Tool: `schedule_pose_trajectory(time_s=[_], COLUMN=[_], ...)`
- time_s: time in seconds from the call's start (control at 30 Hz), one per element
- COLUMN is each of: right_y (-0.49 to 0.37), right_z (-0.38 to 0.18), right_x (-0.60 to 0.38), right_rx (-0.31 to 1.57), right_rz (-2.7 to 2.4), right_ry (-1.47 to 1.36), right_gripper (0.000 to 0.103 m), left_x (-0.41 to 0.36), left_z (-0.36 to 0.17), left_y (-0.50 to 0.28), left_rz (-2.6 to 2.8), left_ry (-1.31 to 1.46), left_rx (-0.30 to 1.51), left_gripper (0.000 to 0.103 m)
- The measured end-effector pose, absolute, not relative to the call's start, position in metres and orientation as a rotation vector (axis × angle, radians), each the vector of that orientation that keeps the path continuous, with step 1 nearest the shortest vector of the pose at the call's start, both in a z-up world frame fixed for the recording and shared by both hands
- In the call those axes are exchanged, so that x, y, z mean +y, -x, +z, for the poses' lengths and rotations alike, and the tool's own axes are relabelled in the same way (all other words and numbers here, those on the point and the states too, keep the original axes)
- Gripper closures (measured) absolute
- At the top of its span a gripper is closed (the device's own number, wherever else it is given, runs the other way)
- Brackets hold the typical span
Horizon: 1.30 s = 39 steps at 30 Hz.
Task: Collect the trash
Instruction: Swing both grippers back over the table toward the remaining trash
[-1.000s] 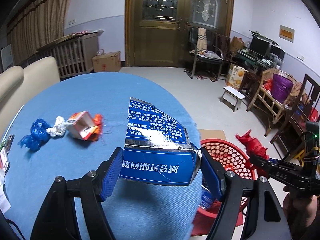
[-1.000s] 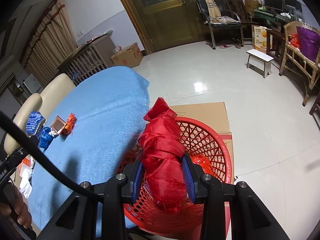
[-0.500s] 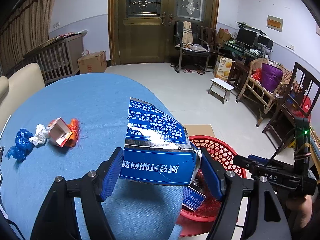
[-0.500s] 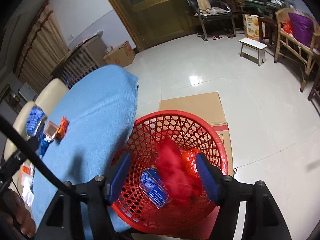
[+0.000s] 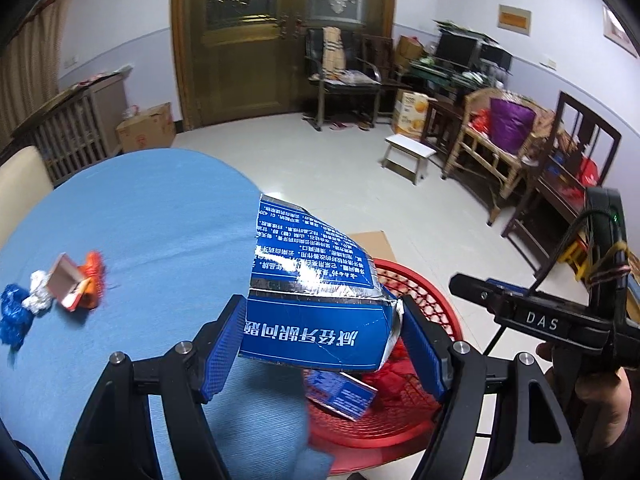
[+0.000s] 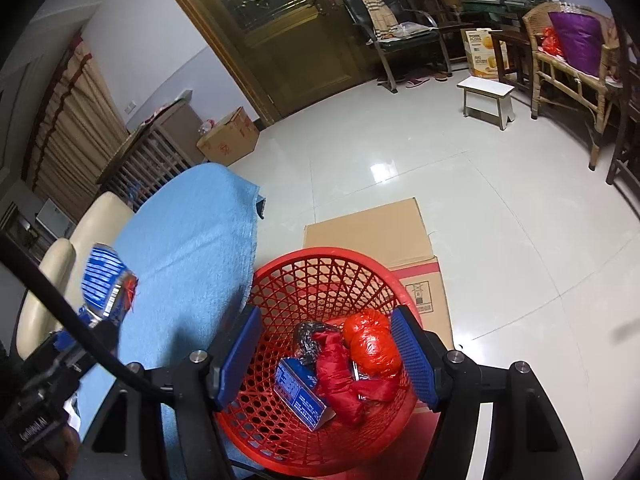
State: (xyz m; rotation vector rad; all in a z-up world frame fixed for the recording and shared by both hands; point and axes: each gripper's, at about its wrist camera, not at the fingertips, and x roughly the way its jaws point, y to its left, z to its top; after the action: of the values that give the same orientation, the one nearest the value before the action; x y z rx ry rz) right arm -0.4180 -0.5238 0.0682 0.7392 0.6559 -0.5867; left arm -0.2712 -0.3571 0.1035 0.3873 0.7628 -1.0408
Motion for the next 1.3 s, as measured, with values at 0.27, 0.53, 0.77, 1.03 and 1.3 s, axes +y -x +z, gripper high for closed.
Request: schedule_pose_trajectory(time_s=[0.27,0.53,0.77,1.03,1.3], right_y=[0.434,0.43,0.412,0.361,0.292], right_z=[0.081,0.083,0.093,0.096,0.098], right_x=[-0.531,-0.525,-0.506,-0.468,-0.411], right_rx=[0.61,0.62,0.629,0.696,0.782], right_rz=[-0.614,-0.605,-0.56,-0.44,-0.272], right_ry=[-0.742,-0.734,-0.688,-0.615,-0.503], right_gripper=[0.032,0.032,0.032,0.032,0.032], left_x=[-0.387,-0.355,-0.303,-0.215,-0.137], left_z=[0.083,0.097,0.106,0.083,0.066], left_y=[0.266,0.248,0.225,0.189,0.161], left_rz=[-1.029,-1.023,-0.943,-0.734,-0.569], left_ry=[-0.464,-0.349,-0.256,-0.167,-0.083], left_rx=[0.868,0.885,0.865,0.911,0.933], left_gripper=[0.023,0.022,0.022,0.022,0.022])
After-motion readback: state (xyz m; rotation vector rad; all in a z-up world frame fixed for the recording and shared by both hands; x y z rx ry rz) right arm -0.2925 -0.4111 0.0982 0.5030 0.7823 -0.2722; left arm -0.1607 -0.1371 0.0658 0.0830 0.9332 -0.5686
